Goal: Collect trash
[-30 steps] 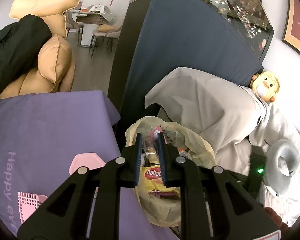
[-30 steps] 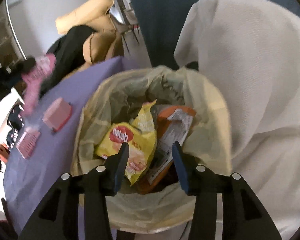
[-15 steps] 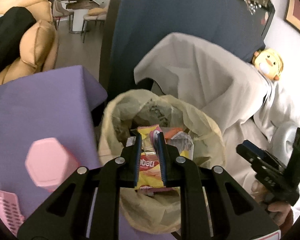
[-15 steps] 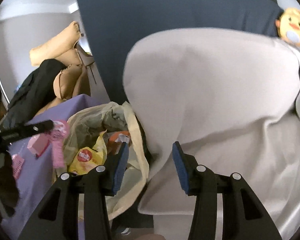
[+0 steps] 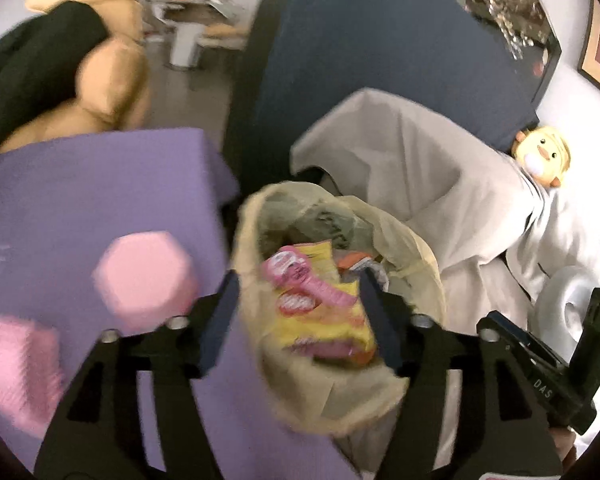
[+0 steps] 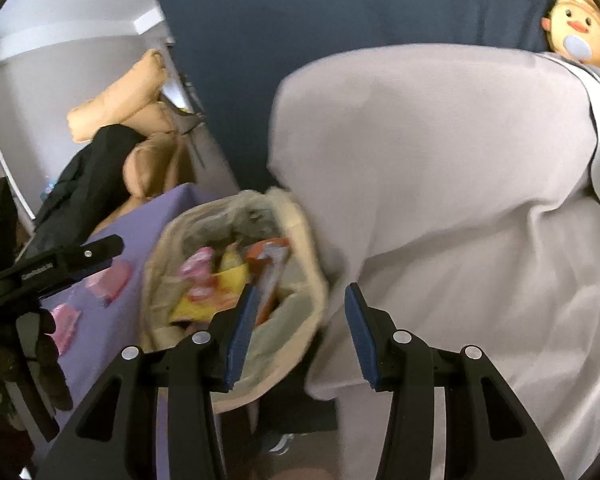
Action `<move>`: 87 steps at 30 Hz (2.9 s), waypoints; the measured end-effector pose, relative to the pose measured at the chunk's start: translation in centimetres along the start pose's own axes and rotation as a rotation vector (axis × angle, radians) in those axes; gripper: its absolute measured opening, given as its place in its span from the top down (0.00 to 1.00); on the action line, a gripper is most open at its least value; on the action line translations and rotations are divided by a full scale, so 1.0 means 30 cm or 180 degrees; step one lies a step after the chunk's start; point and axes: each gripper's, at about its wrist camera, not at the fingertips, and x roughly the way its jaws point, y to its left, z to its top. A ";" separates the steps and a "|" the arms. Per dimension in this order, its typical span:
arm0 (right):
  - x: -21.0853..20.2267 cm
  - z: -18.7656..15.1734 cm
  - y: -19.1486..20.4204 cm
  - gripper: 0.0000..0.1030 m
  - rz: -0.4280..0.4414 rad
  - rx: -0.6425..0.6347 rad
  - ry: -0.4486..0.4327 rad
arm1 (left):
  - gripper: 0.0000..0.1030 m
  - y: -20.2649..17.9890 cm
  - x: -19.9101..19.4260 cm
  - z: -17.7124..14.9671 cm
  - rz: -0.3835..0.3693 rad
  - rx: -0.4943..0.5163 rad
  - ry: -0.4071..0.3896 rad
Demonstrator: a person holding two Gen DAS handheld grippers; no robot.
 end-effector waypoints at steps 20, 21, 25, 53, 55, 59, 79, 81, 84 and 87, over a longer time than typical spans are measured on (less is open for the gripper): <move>-0.409 -0.331 0.440 0.58 0.0423 -0.0798 -0.0086 | 0.27 -0.022 -0.670 -0.453 0.1262 0.0346 -0.0439; -0.415 -0.334 0.442 0.58 0.0416 -0.0801 -0.0093 | 0.27 -0.023 -0.681 -0.454 0.1311 0.0327 -0.0468; -0.443 -0.338 0.447 0.58 0.0412 -0.0810 -0.0127 | 0.27 -0.027 -0.716 -0.464 0.1445 0.0290 -0.0550; -0.472 -0.335 0.455 0.58 0.0441 -0.0806 -0.0205 | 0.27 -0.058 -0.760 -0.476 0.1524 0.0362 -0.0631; -0.474 -0.335 0.452 0.58 0.0437 -0.0798 -0.0214 | 0.27 -0.058 -0.759 -0.476 0.1522 0.0361 -0.0632; -0.471 -0.334 0.447 0.58 0.0431 -0.0784 -0.0212 | 0.27 -0.059 -0.753 -0.468 0.1513 0.0362 -0.0607; -0.466 -0.337 0.441 0.58 0.0413 -0.0781 -0.0208 | 0.27 -0.063 -0.747 -0.463 0.1503 0.0371 -0.0582; -0.464 -0.338 0.440 0.58 0.0410 -0.0780 -0.0203 | 0.27 -0.064 -0.743 -0.467 0.1501 0.0371 -0.0575; -0.463 -0.338 0.438 0.58 0.0406 -0.0783 -0.0204 | 0.27 -0.065 -0.742 -0.468 0.1500 0.0368 -0.0580; -0.462 -0.340 0.436 0.58 0.0401 -0.0780 -0.0203 | 0.27 -0.064 -0.742 -0.467 0.1498 0.0368 -0.0571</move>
